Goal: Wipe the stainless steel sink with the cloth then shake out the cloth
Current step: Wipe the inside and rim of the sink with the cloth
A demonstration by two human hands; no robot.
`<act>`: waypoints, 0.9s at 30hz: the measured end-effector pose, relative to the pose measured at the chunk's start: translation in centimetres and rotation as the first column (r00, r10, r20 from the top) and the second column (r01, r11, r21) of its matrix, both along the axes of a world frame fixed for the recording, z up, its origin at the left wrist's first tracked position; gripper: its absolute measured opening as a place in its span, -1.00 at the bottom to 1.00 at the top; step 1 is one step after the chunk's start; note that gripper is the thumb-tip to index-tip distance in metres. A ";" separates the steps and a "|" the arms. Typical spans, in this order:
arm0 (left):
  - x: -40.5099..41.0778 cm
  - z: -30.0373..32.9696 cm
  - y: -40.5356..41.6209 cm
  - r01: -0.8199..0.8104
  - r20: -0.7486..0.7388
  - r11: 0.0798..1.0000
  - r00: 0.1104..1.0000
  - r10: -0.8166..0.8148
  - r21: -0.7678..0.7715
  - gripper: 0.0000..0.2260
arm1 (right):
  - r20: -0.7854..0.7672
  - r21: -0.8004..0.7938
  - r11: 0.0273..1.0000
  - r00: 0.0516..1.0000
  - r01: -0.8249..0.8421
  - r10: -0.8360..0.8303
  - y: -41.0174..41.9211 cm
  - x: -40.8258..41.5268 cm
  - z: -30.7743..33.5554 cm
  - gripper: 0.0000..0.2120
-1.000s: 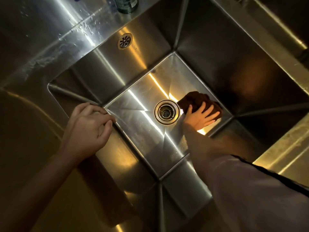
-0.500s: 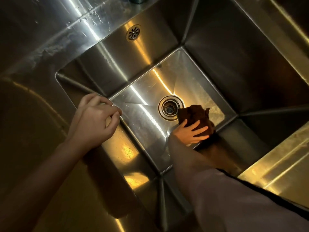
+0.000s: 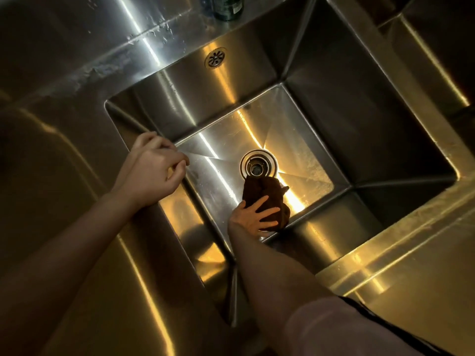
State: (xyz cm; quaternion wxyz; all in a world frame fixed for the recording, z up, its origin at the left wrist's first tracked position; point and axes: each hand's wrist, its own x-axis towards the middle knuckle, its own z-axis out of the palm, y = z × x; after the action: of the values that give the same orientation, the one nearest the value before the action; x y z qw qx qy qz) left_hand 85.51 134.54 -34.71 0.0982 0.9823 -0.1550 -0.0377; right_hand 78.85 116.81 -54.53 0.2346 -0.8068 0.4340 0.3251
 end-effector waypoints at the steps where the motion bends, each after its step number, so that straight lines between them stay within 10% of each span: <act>1: -0.1 0.1 -0.1 -0.008 0.006 1.000 1.000 0.008 0.018 -0.66 | 0.000 0.009 0.996 0.996 -0.088 0.088 -0.2 -0.2 0.8 -0.30; 5: -0.9 0.4 -0.6 -0.028 0.066 0.994 0.998 0.021 0.109 -0.68 | 0.107 0.197 0.781 0.805 -0.593 0.584 -2.3 1.4 3.2 -0.34; 11: -5.0 1.8 -3.5 -0.120 0.135 0.986 0.985 0.104 0.116 -0.72 | 0.183 0.170 0.021 0.052 -0.985 0.982 -8.4 8.2 4.4 -0.28; 17: -10.4 1.8 -9.4 -0.340 0.091 0.939 0.938 0.335 0.044 -0.74 | 0.117 0.153 -0.311 -0.296 -0.938 0.948 -11.4 12.2 3.5 -0.23; 22: -14.2 1.0 -12.8 -0.489 0.059 0.869 0.872 0.486 0.071 -0.72 | 0.064 0.029 -0.830 -0.827 -0.557 0.558 -11.9 15.0 3.2 -0.26; 27: -15.5 -0.1 -13.6 -0.540 0.057 0.834 0.841 0.537 0.111 -0.70 | 0.135 0.040 -0.951 -0.942 -0.305 0.308 -13.9 15.7 1.1 -0.26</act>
State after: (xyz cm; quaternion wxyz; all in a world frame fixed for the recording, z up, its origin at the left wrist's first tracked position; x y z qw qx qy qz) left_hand 69.98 120.98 -34.83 0.0426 0.9907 0.1291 -0.0067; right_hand 94.55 102.95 -53.47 -0.2317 -0.5337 -0.7480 0.3195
